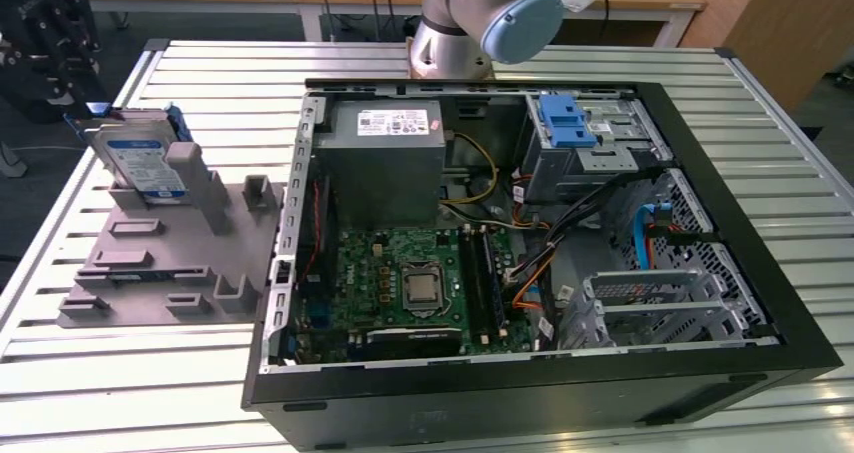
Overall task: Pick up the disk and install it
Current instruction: 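Pick up the disk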
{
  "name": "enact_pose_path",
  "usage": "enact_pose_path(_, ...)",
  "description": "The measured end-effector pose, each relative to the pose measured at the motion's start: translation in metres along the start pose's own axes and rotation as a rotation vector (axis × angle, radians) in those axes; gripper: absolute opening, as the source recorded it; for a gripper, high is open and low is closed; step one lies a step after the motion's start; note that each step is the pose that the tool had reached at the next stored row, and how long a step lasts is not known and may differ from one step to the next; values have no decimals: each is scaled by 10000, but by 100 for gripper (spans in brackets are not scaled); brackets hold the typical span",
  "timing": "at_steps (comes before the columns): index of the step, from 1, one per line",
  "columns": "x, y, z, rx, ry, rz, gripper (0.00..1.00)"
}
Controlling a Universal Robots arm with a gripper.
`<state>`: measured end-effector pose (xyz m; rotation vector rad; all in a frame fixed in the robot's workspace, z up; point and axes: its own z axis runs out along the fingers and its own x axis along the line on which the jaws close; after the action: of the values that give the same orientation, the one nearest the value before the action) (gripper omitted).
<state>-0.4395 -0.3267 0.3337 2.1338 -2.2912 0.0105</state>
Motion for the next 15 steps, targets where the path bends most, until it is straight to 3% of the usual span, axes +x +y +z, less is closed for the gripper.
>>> enact_pose_path(15,-10,14,44,1,-11,0,43)
